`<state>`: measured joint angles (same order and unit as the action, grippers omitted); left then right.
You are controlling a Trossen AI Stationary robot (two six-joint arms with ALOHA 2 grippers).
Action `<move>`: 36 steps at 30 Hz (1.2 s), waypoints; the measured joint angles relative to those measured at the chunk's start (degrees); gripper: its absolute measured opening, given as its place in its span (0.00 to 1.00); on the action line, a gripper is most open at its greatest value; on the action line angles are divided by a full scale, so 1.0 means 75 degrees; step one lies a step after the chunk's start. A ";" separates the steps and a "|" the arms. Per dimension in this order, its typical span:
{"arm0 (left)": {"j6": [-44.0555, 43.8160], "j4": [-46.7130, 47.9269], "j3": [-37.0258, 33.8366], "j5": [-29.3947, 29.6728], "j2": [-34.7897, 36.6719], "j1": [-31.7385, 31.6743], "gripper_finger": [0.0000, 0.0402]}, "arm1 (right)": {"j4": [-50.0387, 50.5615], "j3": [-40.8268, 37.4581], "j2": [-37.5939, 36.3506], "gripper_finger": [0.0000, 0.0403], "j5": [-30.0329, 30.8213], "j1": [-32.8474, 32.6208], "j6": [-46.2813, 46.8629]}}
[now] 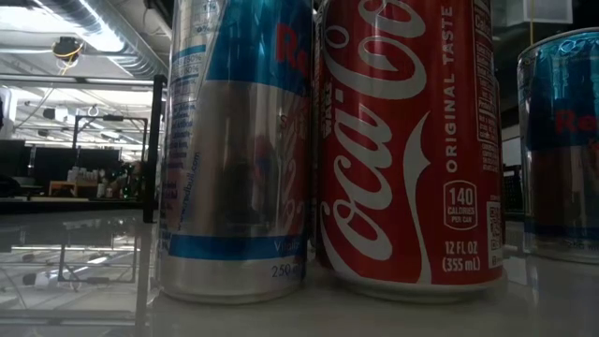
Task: Place canned beverage on shelf
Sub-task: Put the left white soda can on the shelf
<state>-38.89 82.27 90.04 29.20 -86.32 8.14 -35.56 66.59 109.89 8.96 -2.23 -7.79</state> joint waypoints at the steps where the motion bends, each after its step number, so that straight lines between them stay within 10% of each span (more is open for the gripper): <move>1: 0.0000 0.0016 0.0000 0.0036 0.0000 -0.0006 0.00 | -0.0001 0.0000 0.0000 0.97 -0.0003 -0.0004 0.0001; 36: 0.0035 0.0679 0.0000 0.0010 -0.0003 -0.0020 0.00 | -0.0047 0.0000 -0.0015 0.97 0.0559 -0.0202 -0.0227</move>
<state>-38.63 87.36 90.04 29.27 -86.35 7.99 -35.92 66.59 109.78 13.16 -3.75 -9.49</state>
